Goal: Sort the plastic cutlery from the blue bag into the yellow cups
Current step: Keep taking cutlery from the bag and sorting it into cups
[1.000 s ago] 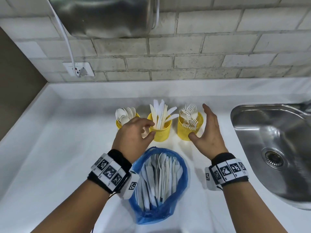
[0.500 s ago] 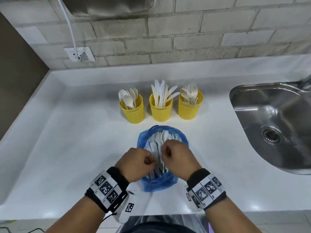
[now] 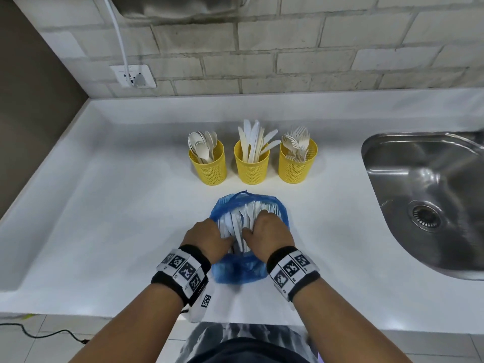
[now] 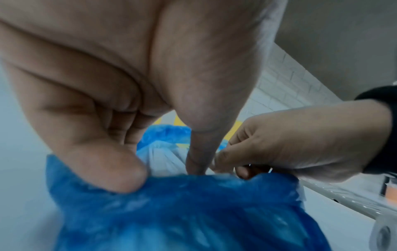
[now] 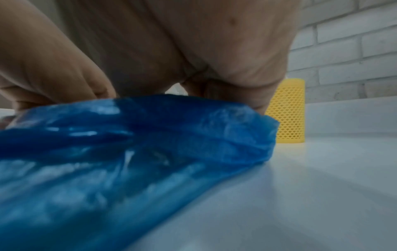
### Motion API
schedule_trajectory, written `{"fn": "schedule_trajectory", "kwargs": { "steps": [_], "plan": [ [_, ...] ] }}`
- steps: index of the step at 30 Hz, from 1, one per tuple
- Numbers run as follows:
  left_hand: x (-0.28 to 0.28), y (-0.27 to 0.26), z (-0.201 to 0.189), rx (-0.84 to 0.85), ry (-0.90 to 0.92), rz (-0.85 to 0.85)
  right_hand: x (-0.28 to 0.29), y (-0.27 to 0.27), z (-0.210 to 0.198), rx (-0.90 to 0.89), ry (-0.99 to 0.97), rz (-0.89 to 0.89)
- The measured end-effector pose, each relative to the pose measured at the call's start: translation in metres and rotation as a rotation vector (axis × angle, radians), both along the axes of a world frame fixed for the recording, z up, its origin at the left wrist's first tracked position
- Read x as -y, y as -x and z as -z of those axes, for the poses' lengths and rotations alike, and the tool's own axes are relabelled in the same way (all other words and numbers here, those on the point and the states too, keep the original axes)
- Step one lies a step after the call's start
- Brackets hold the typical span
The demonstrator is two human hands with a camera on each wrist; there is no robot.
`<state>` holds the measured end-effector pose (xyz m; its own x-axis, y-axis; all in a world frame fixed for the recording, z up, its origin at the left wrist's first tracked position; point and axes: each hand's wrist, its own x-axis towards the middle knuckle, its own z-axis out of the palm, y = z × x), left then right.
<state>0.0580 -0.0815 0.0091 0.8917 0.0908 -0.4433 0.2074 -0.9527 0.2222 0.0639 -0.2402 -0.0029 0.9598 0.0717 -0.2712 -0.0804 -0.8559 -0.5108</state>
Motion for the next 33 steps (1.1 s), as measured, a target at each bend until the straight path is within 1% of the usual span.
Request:
{"fn": "schedule_trajectory", "kwargs": {
  "steps": [3,6,8,10,14,17,20,25,28,30,33],
  "plan": [
    [0.012,-0.005,0.000,0.034,-0.001,-0.059,-0.001,-0.006,-0.005,-0.054,0.012,-0.027],
    [0.018,-0.006,0.002,0.041,0.052,-0.187,-0.001,-0.012,-0.008,-0.119,0.009,-0.062],
    [0.021,-0.006,0.002,0.043,0.100,-0.256,0.001,-0.015,-0.009,-0.137,0.002,-0.074],
    [0.024,-0.008,0.001,0.049,0.140,-0.287,0.003,-0.016,-0.008,-0.126,0.002,-0.081],
    [0.027,-0.011,0.001,0.046,0.179,-0.316,0.005,-0.016,-0.006,-0.103,-0.002,-0.084],
    [0.029,-0.013,0.001,0.042,0.200,-0.341,0.006,-0.018,-0.006,-0.149,-0.043,-0.102],
    [0.031,-0.013,-0.001,0.080,0.220,-0.368,0.009,-0.021,-0.006,-0.194,-0.100,-0.090],
    [0.034,-0.015,0.002,0.111,0.275,-0.384,0.006,-0.022,-0.002,-0.173,-0.050,-0.091],
    [0.033,-0.020,0.005,0.074,0.289,-0.388,0.007,-0.024,-0.001,-0.141,0.006,-0.095],
    [0.032,-0.022,0.006,0.046,0.279,-0.384,0.009,-0.026,0.000,-0.132,-0.020,-0.093],
    [0.034,-0.025,0.005,0.049,0.260,-0.389,0.011,-0.027,-0.002,-0.152,-0.050,-0.072]
  ]
}}
